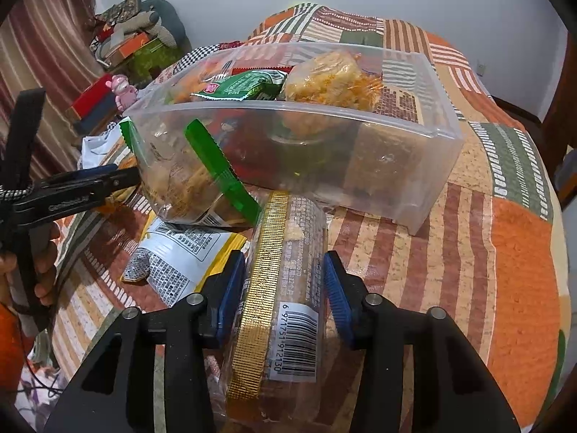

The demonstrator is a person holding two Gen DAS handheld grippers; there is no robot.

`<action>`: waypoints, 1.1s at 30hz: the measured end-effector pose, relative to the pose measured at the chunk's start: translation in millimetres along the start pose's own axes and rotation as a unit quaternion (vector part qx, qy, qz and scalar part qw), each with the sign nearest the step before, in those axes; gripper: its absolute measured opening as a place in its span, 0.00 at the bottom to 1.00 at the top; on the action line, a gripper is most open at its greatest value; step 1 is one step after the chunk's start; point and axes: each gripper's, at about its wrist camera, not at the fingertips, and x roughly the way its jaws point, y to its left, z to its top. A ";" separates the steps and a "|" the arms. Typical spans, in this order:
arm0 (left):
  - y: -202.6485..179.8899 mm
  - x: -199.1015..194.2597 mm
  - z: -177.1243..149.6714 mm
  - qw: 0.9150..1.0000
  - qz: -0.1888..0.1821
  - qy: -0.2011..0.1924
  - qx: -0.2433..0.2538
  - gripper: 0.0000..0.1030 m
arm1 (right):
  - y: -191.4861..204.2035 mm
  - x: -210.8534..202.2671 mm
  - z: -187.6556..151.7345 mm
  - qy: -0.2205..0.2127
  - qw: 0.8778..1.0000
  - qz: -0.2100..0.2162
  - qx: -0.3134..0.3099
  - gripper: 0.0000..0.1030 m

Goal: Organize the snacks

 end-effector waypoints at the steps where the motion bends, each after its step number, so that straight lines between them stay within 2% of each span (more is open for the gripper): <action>1: 0.4 2.8 -1.6 1.000 -0.001 0.004 -0.001 0.37 | -0.7 -0.7 -0.2 -0.001 1.000 0.002 0.002 0.38; 7: 7.2 -9.9 -10.7 1.000 -0.012 -0.006 -0.008 0.35 | -5.0 -9.6 -6.8 -0.004 1.000 0.013 0.010 0.36; 10: 6.5 -20.0 -16.1 1.000 -0.004 -0.014 -0.001 0.34 | -7.6 -15.6 -10.6 -0.007 1.000 0.014 0.013 0.36; 19: -0.4 -65.8 -18.3 0.998 -0.021 -0.063 0.001 0.34 | -11.9 -36.6 -15.6 -0.023 0.999 0.014 0.017 0.36; 29: -21.5 -103.0 2.9 0.992 -0.051 -0.115 0.015 0.34 | -6.7 -69.7 4.4 -0.084 0.996 0.009 0.007 0.36; 33: -29.2 -108.0 13.1 0.990 -0.058 -0.127 0.021 0.34 | -3.4 -78.0 16.3 -0.110 0.994 -0.012 -0.005 0.36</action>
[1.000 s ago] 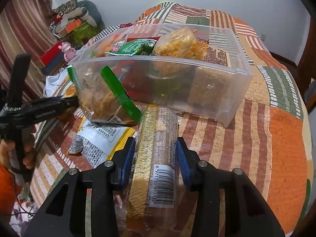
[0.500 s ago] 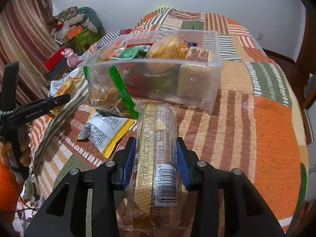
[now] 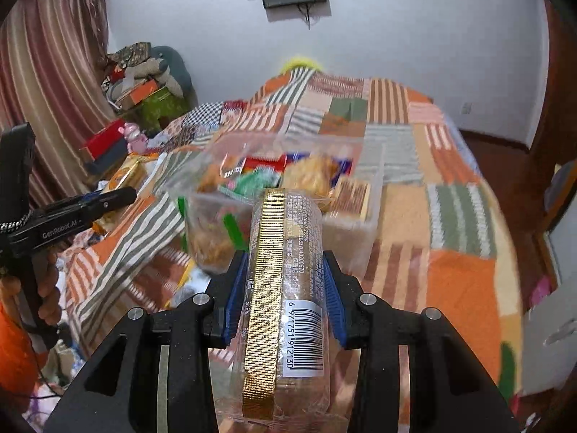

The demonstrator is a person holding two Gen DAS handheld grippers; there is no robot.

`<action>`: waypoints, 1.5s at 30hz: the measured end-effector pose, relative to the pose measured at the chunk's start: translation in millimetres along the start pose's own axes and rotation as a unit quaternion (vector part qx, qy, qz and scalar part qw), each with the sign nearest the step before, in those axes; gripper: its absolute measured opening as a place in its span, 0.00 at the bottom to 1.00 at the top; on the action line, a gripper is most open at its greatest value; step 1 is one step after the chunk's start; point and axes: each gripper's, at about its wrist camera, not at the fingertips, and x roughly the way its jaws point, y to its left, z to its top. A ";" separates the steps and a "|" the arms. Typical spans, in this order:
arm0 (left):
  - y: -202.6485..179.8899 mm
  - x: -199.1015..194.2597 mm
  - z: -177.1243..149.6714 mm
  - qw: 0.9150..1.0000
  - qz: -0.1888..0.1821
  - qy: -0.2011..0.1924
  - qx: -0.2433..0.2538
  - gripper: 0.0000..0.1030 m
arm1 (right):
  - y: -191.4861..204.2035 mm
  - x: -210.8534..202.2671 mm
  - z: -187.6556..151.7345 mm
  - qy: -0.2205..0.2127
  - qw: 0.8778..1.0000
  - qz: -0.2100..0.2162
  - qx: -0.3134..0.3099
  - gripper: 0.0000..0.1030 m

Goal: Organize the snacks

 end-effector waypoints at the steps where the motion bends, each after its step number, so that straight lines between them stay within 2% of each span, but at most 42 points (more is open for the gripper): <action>1: -1.2 0.3 2.0 1.000 -0.001 -0.002 0.001 0.34 | 0.1 -0.3 3.9 -0.005 1.000 -0.004 -0.003 0.36; 15: -21.7 30.4 33.2 0.999 0.009 -0.023 0.026 0.34 | -24.7 7.7 42.2 -0.049 0.998 -0.027 0.018 0.36; 23: -28.5 61.7 45.2 0.999 0.008 -0.009 0.036 0.34 | -40.8 21.1 53.0 -0.055 0.997 -0.029 0.053 0.36; 35: -23.9 102.7 68.7 1.000 -0.003 0.011 0.022 0.34 | -45.9 61.5 67.7 -0.026 0.997 -0.044 0.050 0.36; 40: -22.7 120.7 72.8 0.999 -0.018 0.033 0.015 0.34 | -48.0 74.0 66.9 -0.010 0.997 -0.052 0.048 0.36; 43: -22.4 127.2 72.7 0.999 -0.016 0.040 0.011 0.34 | -49.8 78.7 65.5 -0.002 0.997 -0.057 0.049 0.36; 45: -23.5 126.7 72.9 0.999 -0.006 0.039 0.009 0.38 | -51.1 75.5 65.3 -0.005 0.997 -0.059 0.054 0.36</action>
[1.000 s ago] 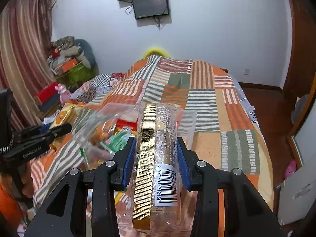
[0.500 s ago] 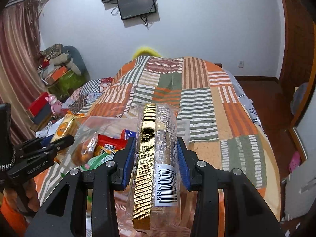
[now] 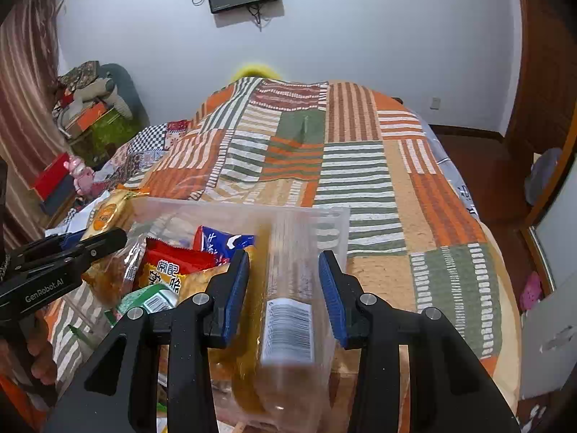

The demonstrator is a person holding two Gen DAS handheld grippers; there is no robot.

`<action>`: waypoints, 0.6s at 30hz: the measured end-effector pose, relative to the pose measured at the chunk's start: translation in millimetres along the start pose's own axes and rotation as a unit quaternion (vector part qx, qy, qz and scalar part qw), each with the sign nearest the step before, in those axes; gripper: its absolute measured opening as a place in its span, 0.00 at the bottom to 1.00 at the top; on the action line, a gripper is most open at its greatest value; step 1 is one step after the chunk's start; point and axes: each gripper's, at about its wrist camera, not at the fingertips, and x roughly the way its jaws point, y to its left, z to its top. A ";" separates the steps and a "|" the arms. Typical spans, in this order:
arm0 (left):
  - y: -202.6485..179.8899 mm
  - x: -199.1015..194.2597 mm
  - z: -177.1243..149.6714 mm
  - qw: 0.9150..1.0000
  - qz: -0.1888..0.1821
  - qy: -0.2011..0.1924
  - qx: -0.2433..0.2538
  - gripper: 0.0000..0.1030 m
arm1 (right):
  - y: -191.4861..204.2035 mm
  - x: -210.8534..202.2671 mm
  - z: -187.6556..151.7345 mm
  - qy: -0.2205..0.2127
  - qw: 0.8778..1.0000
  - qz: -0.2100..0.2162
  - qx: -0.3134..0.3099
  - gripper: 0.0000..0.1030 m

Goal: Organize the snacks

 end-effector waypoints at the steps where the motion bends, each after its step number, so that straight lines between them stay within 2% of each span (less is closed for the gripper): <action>1: -1.5 -1.6 -0.2 1.000 0.002 -0.002 0.002 0.41 | -1.1 -2.2 0.1 -0.002 1.000 0.003 0.004 0.36; 4: -3.6 -9.2 -1.8 1.000 0.005 -0.007 0.007 0.54 | -2.7 -10.4 1.4 -0.005 1.000 0.006 0.008 0.36; 14: -7.3 -50.8 -14.4 1.000 -0.001 -0.020 0.023 0.61 | 12.5 -49.4 -3.5 -0.023 0.999 0.019 -0.018 0.39; 18: -8.5 -69.8 -27.5 0.999 0.003 -0.024 0.033 0.67 | 22.1 -60.0 -9.1 -0.027 0.999 0.026 -0.032 0.41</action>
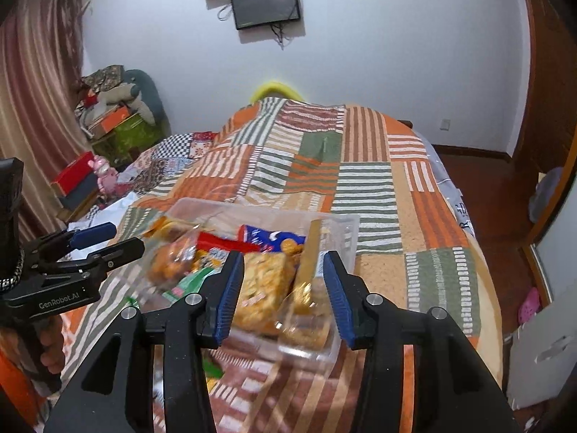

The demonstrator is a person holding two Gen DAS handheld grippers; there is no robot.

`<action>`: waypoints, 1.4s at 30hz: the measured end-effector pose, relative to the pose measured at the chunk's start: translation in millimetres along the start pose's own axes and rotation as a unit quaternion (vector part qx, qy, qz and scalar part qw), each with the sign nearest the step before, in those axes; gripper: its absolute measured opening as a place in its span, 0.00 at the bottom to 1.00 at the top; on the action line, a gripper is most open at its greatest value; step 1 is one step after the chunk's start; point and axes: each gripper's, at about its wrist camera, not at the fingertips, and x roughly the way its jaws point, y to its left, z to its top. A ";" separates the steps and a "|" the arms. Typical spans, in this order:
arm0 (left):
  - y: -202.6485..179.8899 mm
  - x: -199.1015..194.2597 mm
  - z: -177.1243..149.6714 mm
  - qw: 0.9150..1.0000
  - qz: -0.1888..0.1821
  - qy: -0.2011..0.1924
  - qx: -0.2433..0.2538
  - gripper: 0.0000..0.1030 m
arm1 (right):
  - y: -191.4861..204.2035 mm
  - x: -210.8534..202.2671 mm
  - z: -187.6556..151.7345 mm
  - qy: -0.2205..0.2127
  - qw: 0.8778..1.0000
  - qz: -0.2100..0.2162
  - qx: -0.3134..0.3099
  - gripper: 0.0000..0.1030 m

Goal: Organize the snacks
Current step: 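Grasp the green-clip bread bag with the right tool while the left tool grasps the yellow chip bag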

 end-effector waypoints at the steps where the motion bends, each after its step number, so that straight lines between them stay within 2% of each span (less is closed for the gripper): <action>1: -0.4 -3.0 -3.4 1.000 0.000 0.002 0.002 0.67 | 2.3 -2.3 -1.9 0.001 1.000 0.003 -0.003 0.42; 5: -2.9 -15.2 -20.2 1.000 -0.002 0.015 0.013 0.69 | 9.2 -6.4 -10.6 0.004 1.000 0.011 -0.008 0.48; 8: -1.8 -19.9 -33.1 1.000 -0.004 0.023 0.011 0.77 | 14.8 -7.4 -19.0 0.009 1.000 0.015 -0.014 0.50; 14: 2.5 -20.9 -59.1 0.999 -0.007 0.047 0.005 0.77 | 30.2 -0.3 -36.3 0.031 0.999 0.039 -0.021 0.60; 20: 16.9 -20.6 -78.2 0.997 -0.031 0.063 -0.031 0.77 | 47.2 13.2 -52.5 0.058 0.996 0.068 -0.017 0.63; 23: 23.9 -17.9 -85.3 0.996 -0.034 0.068 -0.038 0.77 | 56.2 24.7 -57.4 0.073 0.994 0.073 -0.022 0.63; 27: 31.9 -15.5 -93.7 0.997 -0.008 0.066 -0.037 0.77 | 67.3 45.1 -57.9 0.098 0.991 0.084 -0.035 0.63; 32: 44.1 -7.2 -102.5 0.996 -0.011 0.075 -0.053 0.77 | 74.5 68.9 -60.0 0.127 0.987 0.090 -0.041 0.63; 36: 46.9 -2.0 -107.4 0.995 -0.012 0.085 -0.057 0.77 | 76.5 74.8 -62.4 0.135 0.985 0.103 -0.036 0.63; 42: 40.5 -2.2 -109.9 0.995 -0.014 0.090 -0.052 0.77 | 83.0 75.6 -65.6 0.134 0.985 0.094 -0.053 0.64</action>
